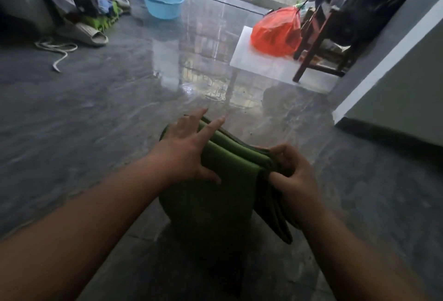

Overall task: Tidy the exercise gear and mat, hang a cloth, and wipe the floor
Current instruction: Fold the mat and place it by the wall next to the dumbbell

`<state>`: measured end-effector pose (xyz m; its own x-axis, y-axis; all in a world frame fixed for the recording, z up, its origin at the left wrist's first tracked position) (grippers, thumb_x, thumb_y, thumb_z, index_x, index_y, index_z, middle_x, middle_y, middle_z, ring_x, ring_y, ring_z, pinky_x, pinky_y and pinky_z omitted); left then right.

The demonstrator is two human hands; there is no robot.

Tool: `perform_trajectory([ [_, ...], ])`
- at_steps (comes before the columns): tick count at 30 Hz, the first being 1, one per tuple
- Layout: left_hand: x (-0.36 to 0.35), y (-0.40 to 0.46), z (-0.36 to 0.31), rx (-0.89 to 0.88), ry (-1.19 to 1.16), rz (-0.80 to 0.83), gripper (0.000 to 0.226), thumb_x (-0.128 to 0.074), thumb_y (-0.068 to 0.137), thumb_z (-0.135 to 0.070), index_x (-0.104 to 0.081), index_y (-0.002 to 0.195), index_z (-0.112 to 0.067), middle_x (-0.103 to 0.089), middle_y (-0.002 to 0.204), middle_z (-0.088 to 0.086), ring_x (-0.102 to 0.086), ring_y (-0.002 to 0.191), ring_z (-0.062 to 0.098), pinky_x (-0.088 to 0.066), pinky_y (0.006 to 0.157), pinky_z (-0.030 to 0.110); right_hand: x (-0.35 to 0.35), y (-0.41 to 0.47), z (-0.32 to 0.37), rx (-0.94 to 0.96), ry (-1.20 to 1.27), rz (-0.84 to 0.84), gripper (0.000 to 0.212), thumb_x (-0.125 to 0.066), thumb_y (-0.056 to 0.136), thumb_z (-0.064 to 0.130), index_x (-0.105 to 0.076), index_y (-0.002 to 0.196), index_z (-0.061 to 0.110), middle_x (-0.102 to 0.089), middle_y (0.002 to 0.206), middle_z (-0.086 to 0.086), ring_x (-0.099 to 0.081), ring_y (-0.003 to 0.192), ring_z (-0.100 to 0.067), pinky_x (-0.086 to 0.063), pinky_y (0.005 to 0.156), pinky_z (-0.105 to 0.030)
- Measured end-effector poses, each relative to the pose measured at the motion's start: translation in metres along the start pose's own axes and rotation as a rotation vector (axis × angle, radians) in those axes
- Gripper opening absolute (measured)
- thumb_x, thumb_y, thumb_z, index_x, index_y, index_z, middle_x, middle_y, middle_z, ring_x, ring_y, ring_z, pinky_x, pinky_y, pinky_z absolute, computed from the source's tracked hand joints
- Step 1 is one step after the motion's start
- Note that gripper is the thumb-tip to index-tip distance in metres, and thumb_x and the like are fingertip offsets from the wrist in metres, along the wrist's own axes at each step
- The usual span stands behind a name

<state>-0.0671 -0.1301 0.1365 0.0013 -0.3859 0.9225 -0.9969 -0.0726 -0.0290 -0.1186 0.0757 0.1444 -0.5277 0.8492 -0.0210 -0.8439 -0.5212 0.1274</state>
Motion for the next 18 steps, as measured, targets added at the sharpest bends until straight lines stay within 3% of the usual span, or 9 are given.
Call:
perform_trajectory([
  [3, -0.012, 0.002, -0.018, -0.168, 0.115, 0.079, 0.123, -0.076, 0.061, -0.070, 0.008, 0.149, -0.054, 0.013, 0.164, -0.010, 0.018, 0.150, 0.019, 0.004, 0.121, 0.056, -0.001, -0.004, -0.007, -0.046, 0.069, 0.059, 0.029, -0.051, 0.065, -0.016, -0.053, 0.092, -0.004, -0.066, 0.101, -0.033, -0.061, 0.084, -0.034, -0.043, 0.073, -0.044],
  [5, -0.016, 0.001, -0.031, -0.233, 0.103, 0.100, 0.110, -0.074, 0.066, -0.067, -0.006, 0.151, -0.050, -0.011, 0.164, -0.011, 0.001, 0.151, 0.014, 0.005, 0.122, 0.052, 0.003, -0.007, -0.009, -0.067, 0.120, 0.091, 0.031, -0.053, 0.062, -0.015, -0.053, 0.090, -0.002, -0.068, 0.104, -0.031, -0.065, 0.087, -0.036, -0.051, 0.072, -0.041],
  [8, -0.013, -0.001, -0.043, -0.277, 0.062, 0.003, 0.086, -0.074, 0.069, -0.064, -0.036, 0.142, -0.038, -0.045, 0.144, -0.009, -0.035, 0.139, 0.018, -0.016, 0.121, 0.048, 0.006, -0.009, -0.010, -0.069, 0.179, 0.147, 0.035, -0.062, 0.058, -0.004, -0.060, 0.091, 0.008, -0.064, 0.114, -0.035, -0.061, 0.100, -0.046, -0.047, 0.082, -0.052],
  [12, -0.001, 0.001, -0.048, -0.257, 0.156, -0.127, 0.073, -0.063, 0.070, -0.072, -0.042, 0.131, -0.038, -0.059, 0.125, -0.005, -0.051, 0.118, 0.023, -0.037, 0.104, 0.045, 0.010, -0.009, 0.009, 0.006, 0.009, 0.178, 0.050, -0.059, 0.067, 0.001, -0.054, 0.116, 0.004, -0.058, 0.122, -0.030, -0.060, 0.110, -0.045, -0.048, 0.091, -0.059],
  [15, 0.013, -0.004, -0.055, -0.229, 0.253, -0.207, 0.070, -0.051, 0.069, -0.078, -0.045, 0.126, -0.038, -0.062, 0.113, -0.006, -0.056, 0.104, 0.022, -0.042, 0.091, 0.041, 0.013, -0.017, 0.017, 0.002, -0.183, 0.270, 0.074, -0.068, 0.079, 0.025, -0.036, 0.145, 0.017, -0.051, 0.137, -0.006, -0.055, 0.124, -0.022, -0.053, 0.097, -0.039],
  [17, 0.016, -0.011, -0.061, -0.227, 0.289, -0.242, 0.068, -0.053, 0.069, -0.077, -0.050, 0.123, -0.035, -0.063, 0.107, -0.005, -0.056, 0.098, 0.021, -0.044, 0.084, 0.039, 0.013, -0.024, 0.004, -0.018, -0.397, 0.296, 0.094, -0.078, 0.079, 0.028, -0.019, 0.152, 0.035, -0.042, 0.141, 0.012, -0.048, 0.127, -0.004, -0.049, 0.098, -0.024],
  [18, 0.013, -0.012, -0.064, -0.225, 0.313, -0.245, 0.068, -0.055, 0.069, -0.076, -0.051, 0.122, -0.034, -0.063, 0.106, -0.005, -0.056, 0.097, 0.021, -0.044, 0.083, 0.039, 0.017, -0.025, -0.004, -0.002, -0.512, 0.245, 0.100, -0.081, 0.078, 0.027, -0.015, 0.152, 0.040, -0.039, 0.140, 0.019, -0.046, 0.127, 0.000, -0.046, 0.100, -0.023],
])
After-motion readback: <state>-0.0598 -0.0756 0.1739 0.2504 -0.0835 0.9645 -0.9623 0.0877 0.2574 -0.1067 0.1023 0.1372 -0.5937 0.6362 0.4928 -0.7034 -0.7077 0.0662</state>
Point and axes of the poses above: each hand's wrist, its own y-axis towards the middle knuckle, its own x-axis out of the back of the hand, z = x × y, the point moved 8 cm from there along y, towards the middle knuckle
